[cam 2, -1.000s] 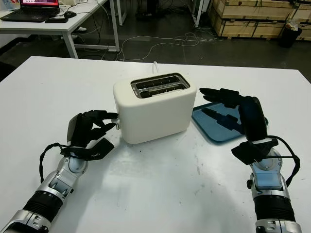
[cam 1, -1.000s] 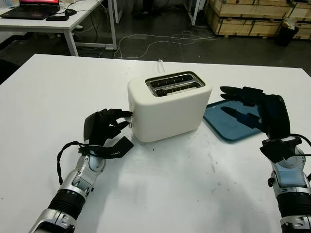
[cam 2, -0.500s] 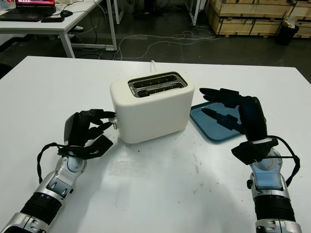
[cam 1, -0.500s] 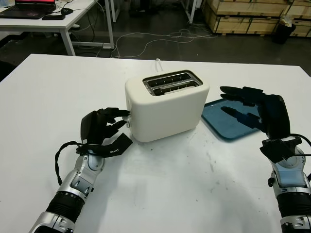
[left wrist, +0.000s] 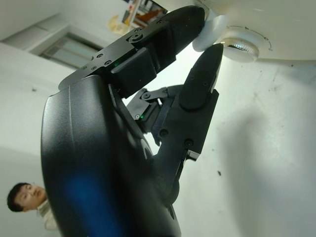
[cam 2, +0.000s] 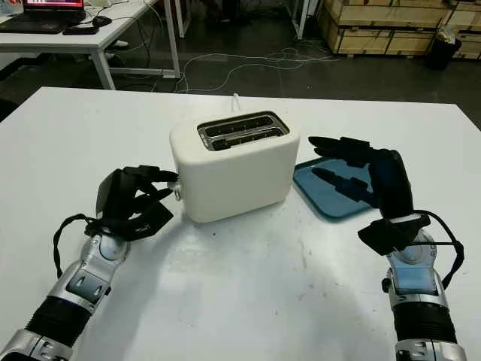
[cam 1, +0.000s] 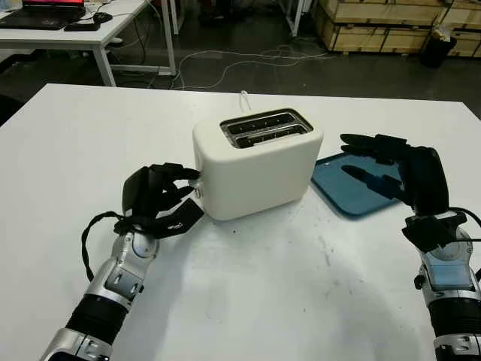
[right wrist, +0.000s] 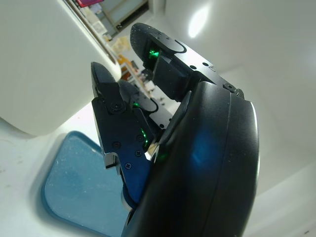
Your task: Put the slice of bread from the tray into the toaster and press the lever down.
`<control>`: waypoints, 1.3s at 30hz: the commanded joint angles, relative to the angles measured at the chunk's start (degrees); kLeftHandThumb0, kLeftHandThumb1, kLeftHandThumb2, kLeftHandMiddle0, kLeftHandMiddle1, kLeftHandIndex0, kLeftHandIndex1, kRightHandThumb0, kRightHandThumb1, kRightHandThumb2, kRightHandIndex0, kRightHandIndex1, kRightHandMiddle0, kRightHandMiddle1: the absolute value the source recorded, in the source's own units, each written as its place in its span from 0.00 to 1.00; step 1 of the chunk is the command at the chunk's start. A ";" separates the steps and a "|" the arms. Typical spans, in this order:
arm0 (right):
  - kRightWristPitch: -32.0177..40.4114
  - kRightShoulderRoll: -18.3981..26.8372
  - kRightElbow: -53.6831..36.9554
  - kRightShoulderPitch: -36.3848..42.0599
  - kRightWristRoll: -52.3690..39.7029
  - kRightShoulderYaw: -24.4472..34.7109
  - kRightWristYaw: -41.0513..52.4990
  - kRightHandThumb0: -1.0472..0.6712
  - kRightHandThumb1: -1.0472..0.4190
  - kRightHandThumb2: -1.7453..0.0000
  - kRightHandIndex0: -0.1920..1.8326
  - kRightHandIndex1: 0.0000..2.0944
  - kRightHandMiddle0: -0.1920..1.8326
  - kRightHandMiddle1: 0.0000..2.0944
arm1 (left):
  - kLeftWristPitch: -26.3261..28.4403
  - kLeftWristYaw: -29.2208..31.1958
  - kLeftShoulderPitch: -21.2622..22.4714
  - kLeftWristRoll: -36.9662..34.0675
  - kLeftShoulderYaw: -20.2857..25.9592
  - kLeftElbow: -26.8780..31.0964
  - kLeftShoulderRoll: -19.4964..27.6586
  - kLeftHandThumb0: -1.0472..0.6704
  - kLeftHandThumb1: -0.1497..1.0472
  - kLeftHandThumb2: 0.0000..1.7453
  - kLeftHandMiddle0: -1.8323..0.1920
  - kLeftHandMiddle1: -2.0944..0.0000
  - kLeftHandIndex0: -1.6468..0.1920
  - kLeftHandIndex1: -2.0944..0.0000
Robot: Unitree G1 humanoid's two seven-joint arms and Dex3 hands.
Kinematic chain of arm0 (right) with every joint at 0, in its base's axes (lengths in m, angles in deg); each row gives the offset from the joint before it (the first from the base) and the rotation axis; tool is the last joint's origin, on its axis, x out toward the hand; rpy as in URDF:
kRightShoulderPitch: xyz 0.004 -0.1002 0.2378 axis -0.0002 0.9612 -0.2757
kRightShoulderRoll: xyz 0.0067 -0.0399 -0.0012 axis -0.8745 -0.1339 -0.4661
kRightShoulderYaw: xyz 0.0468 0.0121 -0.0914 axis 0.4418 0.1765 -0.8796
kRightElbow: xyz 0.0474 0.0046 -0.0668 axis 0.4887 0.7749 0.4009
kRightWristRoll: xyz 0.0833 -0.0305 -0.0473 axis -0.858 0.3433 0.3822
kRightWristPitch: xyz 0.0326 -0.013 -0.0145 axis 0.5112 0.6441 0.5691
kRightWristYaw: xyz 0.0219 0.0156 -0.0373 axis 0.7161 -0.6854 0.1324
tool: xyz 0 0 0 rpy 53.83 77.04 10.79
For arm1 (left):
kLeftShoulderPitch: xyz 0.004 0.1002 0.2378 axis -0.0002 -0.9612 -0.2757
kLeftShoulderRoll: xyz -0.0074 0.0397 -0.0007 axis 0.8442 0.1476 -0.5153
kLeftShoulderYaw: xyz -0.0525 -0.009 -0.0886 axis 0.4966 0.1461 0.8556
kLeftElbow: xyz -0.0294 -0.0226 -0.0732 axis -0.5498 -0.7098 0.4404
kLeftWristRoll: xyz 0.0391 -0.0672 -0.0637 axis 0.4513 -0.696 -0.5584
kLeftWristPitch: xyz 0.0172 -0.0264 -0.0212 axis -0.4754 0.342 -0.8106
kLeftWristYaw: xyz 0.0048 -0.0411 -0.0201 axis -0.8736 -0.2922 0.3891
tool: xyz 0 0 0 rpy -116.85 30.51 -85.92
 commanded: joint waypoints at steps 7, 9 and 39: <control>-1.37 1.14 0.31 -0.62 0.05 0.23 0.57 0.54 0.15 1.00 0.60 0.00 0.54 0.00 | 10.48 14.30 -4.02 5.80 -9.49 5.14 0.81 0.45 0.80 0.00 0.58 0.65 0.48 1.00; -1.36 1.19 -0.02 -0.55 0.05 0.24 0.59 0.54 0.15 1.00 0.60 0.00 0.54 0.00 | 11.35 14.74 -4.38 6.59 -8.60 7.55 1.96 0.43 0.78 0.00 0.63 0.68 0.54 1.00; 4.51 8.12 3.84 -10.38 3.66 0.33 1.27 0.52 0.21 1.00 0.60 0.01 0.54 0.00 | -7.82 23.98 2.60 5.28 18.41 23.00 22.25 0.31 0.67 0.00 0.41 0.82 0.34 0.96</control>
